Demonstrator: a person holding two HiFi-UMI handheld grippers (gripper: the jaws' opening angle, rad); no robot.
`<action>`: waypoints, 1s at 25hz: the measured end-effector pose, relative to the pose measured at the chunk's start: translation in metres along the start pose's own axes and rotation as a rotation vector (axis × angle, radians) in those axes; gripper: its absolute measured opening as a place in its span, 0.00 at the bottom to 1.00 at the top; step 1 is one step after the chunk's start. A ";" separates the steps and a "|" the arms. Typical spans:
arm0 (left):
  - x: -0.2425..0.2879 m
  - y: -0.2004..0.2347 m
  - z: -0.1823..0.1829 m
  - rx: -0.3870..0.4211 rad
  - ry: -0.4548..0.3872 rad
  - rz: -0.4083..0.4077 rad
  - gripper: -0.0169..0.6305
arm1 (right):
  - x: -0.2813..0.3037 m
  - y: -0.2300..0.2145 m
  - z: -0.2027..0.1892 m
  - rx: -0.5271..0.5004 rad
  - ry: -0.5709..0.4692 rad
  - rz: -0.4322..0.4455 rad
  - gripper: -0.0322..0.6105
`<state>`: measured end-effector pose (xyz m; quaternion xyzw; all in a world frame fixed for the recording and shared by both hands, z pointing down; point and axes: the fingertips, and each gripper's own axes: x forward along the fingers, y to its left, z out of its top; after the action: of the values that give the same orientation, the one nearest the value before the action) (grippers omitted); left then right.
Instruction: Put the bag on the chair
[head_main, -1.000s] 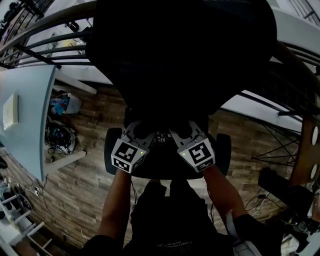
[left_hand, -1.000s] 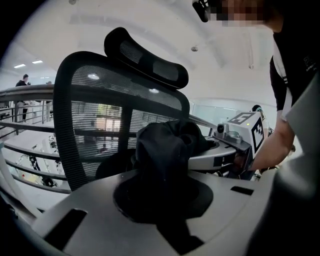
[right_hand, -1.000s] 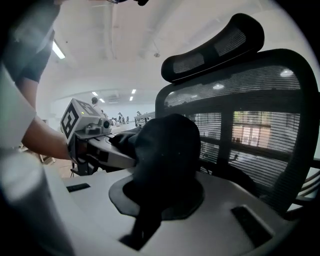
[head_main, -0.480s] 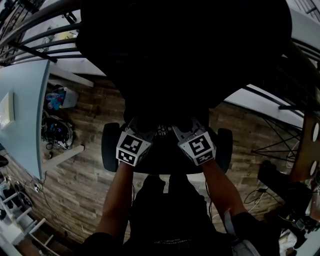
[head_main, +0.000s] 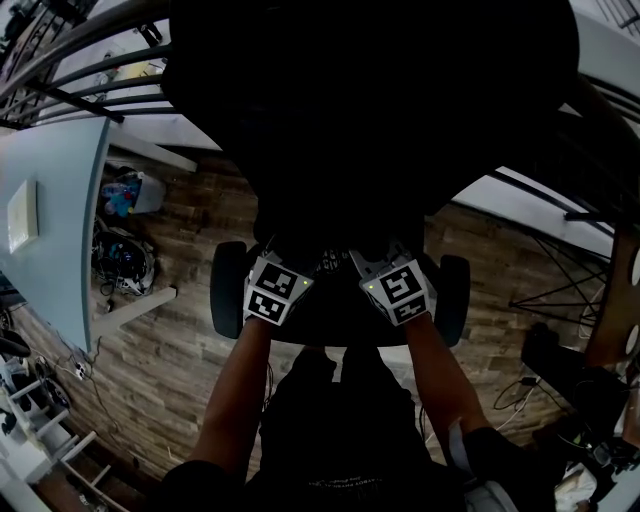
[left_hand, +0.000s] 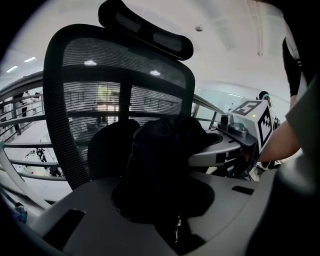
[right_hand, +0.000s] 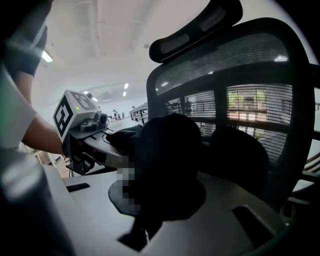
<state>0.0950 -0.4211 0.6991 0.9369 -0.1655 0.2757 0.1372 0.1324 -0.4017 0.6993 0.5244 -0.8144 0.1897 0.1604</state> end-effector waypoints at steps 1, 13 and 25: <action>0.000 -0.001 -0.003 -0.005 0.010 -0.004 0.15 | 0.000 0.001 -0.003 0.003 0.010 0.002 0.12; -0.010 -0.005 -0.031 -0.057 0.059 0.014 0.50 | -0.018 -0.010 -0.021 0.047 0.087 -0.019 0.47; -0.053 -0.009 0.004 0.006 0.010 0.063 0.52 | -0.073 -0.027 -0.006 0.064 0.092 -0.139 0.49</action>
<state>0.0582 -0.4023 0.6644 0.9302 -0.1934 0.2852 0.1266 0.1862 -0.3511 0.6750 0.5752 -0.7614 0.2280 0.1933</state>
